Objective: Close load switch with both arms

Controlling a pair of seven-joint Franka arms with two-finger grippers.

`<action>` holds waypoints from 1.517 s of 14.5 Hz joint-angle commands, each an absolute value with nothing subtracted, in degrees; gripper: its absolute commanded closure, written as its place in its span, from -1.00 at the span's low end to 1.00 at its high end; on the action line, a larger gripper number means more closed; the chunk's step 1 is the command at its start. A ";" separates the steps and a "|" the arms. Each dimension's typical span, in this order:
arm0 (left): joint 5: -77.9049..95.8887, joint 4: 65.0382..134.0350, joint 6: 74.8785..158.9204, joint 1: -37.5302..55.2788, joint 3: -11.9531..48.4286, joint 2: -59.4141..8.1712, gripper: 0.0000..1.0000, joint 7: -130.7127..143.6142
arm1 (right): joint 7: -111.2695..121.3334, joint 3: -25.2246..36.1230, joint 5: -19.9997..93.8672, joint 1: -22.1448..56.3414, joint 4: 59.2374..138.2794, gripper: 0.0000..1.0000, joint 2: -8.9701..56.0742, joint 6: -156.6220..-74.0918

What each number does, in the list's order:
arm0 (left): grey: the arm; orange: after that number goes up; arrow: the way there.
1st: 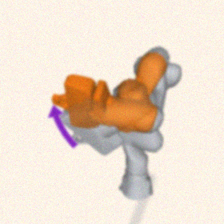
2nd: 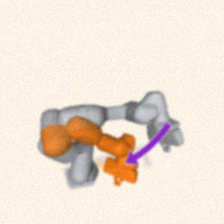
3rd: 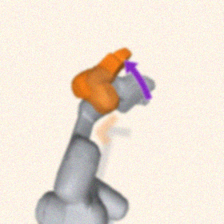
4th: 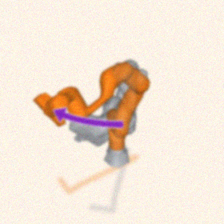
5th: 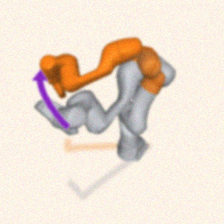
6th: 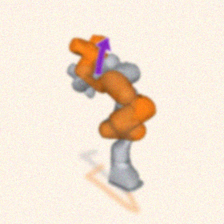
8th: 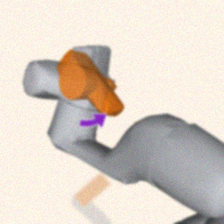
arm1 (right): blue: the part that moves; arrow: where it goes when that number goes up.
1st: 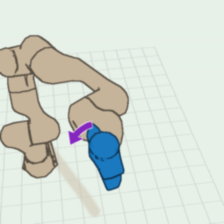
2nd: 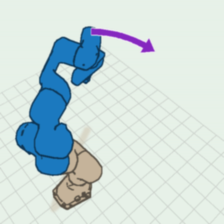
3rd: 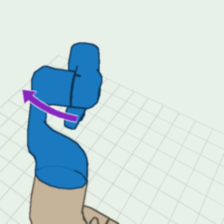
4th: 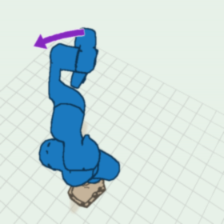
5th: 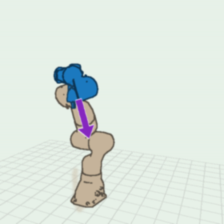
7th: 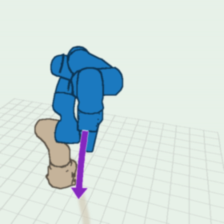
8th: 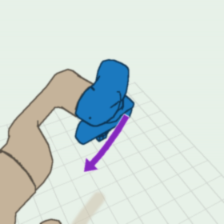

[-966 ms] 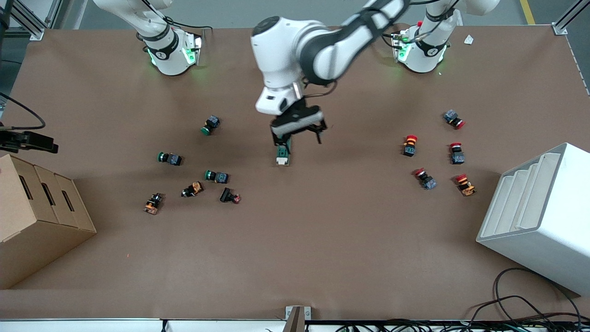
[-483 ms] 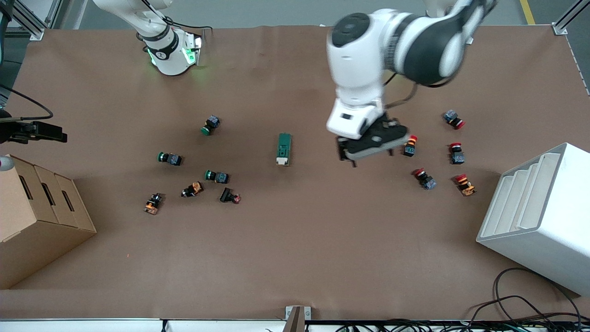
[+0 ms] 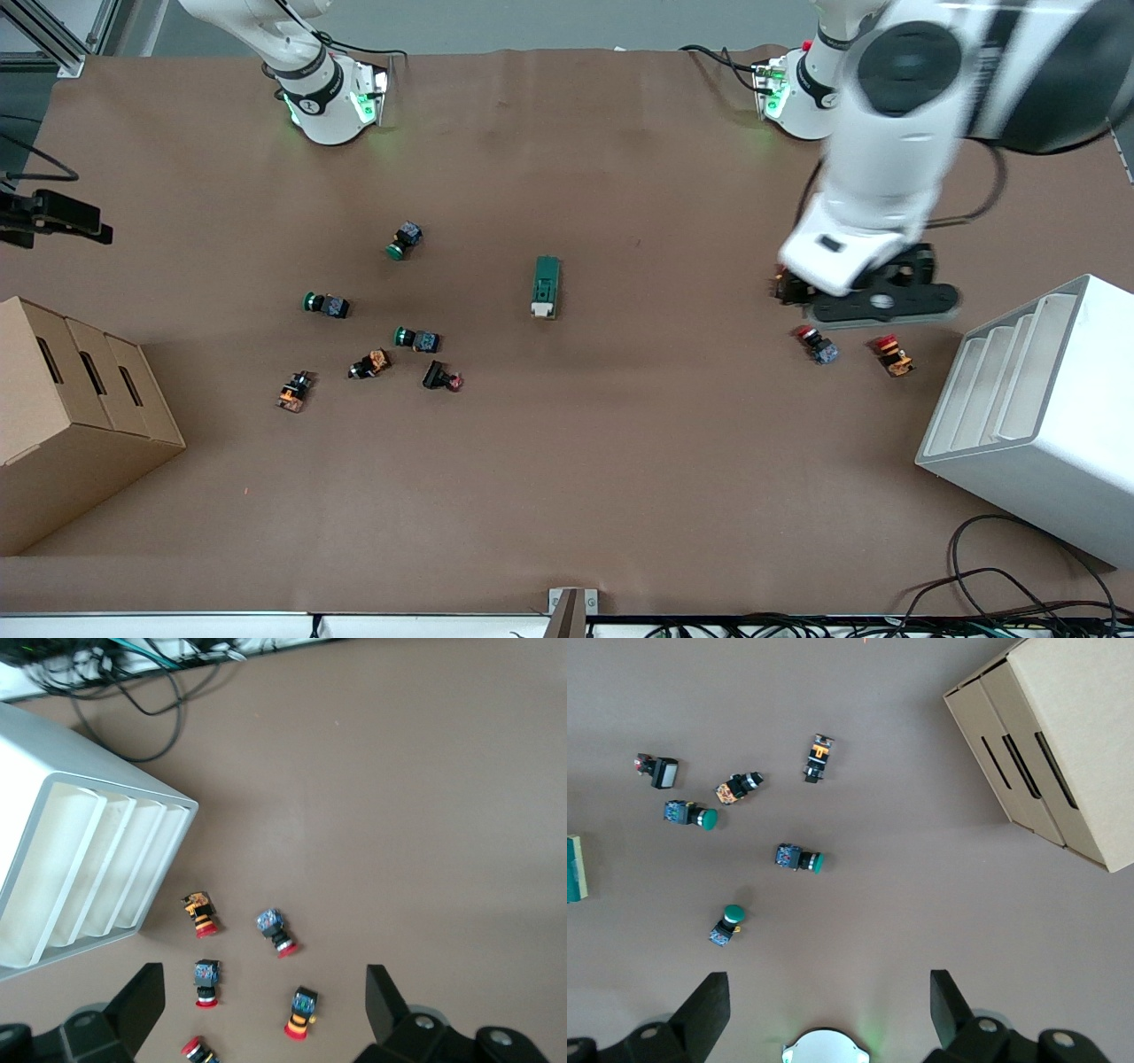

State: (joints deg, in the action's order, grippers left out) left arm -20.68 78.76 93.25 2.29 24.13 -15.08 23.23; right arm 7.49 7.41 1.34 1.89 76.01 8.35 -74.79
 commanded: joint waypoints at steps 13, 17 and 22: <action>-1.85 98.16 91.05 -3.25 10.20 7.64 -1.00 1.41 | 5.71 3.60 0.36 -0.79 89.20 -1.00 -4.39 -77.42; 0.61 99.76 90.97 -3.43 8.26 8.88 -1.00 1.32 | 5.80 3.43 0.26 -0.44 93.51 -1.00 -7.38 -79.54; 0.70 97.65 90.97 -3.52 8.26 8.00 -1.00 1.41 | 6.06 3.34 -0.44 -0.18 93.60 -1.00 -7.38 -80.42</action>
State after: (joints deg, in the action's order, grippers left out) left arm -0.40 98.39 90.89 -3.09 8.20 7.64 2.32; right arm 6.43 3.75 0.85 -0.24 91.30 -5.51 -78.97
